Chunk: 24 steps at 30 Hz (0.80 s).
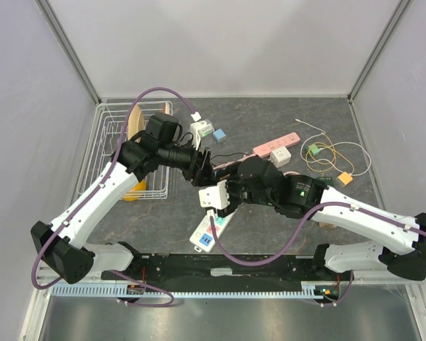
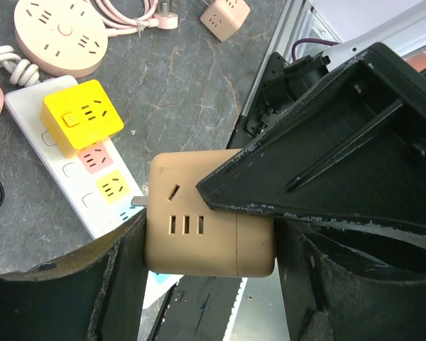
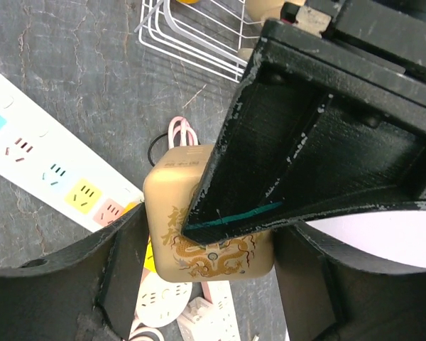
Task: Insert the plug
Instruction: Adjust the plug.
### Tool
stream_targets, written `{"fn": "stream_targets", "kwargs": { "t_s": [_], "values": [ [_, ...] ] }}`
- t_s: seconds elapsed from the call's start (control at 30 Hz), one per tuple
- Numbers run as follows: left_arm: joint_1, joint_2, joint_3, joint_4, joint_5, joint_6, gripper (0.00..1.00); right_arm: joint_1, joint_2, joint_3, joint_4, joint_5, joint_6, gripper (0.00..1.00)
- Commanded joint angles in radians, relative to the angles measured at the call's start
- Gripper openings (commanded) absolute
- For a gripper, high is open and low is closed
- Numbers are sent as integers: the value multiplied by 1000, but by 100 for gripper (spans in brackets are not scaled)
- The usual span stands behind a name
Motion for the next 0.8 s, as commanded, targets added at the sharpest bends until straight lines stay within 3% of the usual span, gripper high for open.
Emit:
{"fn": "stream_targets", "kwargs": {
  "t_s": [0.0,0.2,0.33,0.43,0.5,0.53,0.6,0.63,0.77],
  "values": [
    [-2,0,49,4,78,3,2,20,13,44,9,9,-8,73],
    [-1,6,47,4,96,-5,2,28,26,38,22,15,-10,71],
    [-1,4,46,4,98,1,2,30,27,36,25,31,-6,54],
    [-1,0,42,4,86,9,11,30,18,34,20,43,3,40],
    [-1,0,41,4,79,13,22,30,12,24,14,46,9,33],
    [-1,-3,41,4,67,13,27,30,6,21,11,49,18,20],
    [-1,-9,41,4,26,9,43,31,0,4,-3,60,32,5],
    [-1,-14,38,7,4,9,53,31,-3,-1,-9,66,49,2],
    [-1,-106,-7,79,-135,-20,76,27,-16,-44,-40,77,105,0]
  ]
}}
